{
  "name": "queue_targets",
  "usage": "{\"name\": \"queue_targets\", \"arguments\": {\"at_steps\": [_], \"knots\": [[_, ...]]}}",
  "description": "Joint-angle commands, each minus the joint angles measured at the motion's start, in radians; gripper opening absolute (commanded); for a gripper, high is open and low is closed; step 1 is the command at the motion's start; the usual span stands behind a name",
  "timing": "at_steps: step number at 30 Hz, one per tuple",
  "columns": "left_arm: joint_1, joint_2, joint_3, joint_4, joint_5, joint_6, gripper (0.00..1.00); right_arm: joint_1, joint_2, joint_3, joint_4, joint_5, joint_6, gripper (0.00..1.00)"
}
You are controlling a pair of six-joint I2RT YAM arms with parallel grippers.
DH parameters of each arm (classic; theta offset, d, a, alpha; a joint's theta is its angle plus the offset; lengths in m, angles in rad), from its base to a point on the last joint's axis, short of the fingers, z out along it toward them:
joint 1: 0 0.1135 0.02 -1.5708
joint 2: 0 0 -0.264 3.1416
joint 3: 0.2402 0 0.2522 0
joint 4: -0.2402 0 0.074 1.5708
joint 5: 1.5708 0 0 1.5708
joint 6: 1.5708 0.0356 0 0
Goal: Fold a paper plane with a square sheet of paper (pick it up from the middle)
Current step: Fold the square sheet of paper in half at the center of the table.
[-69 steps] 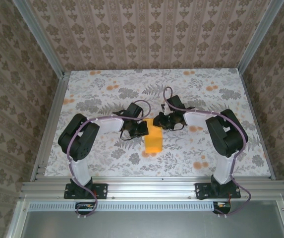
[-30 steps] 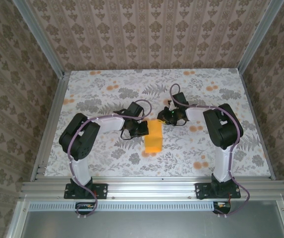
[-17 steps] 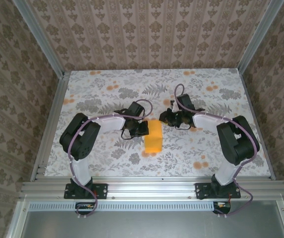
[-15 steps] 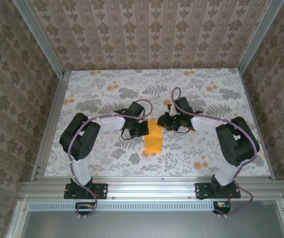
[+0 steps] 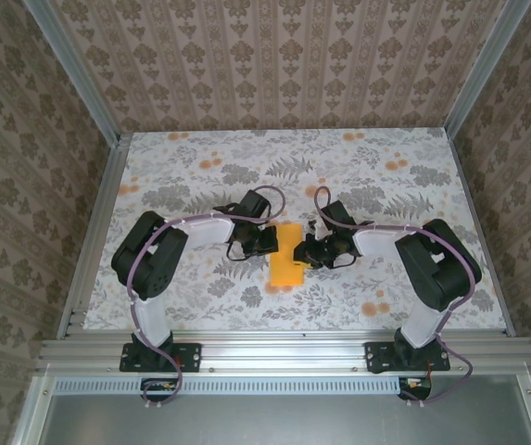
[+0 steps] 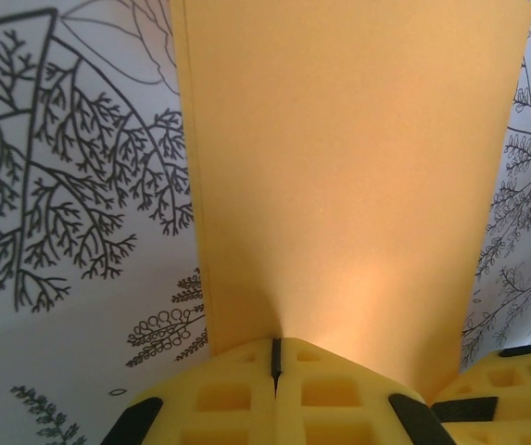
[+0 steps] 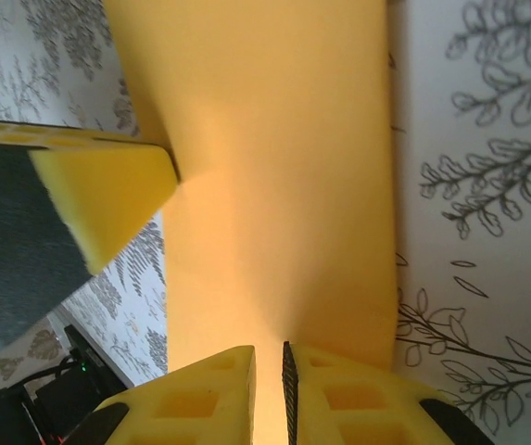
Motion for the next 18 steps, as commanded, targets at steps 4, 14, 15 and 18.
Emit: {"name": "queue_targets", "arguments": {"at_steps": [4,14,15,18], "knots": [[-0.010,0.080,-0.050,-0.093,-0.089,-0.020,0.05,-0.008,0.076,-0.043,0.071,-0.048,0.005,0.18],[-0.011,0.077,-0.052,-0.098,-0.093,-0.023,0.04,-0.014,-0.022,-0.062,0.107,-0.102,0.023,0.19],[-0.011,0.078,-0.051,-0.098,-0.093,-0.025,0.04,-0.015,-0.037,-0.067,0.101,-0.111,0.023,0.19],[-0.012,0.081,-0.054,-0.095,-0.095,-0.030,0.04,-0.008,-0.067,-0.081,0.056,-0.105,0.005,0.19]]}}
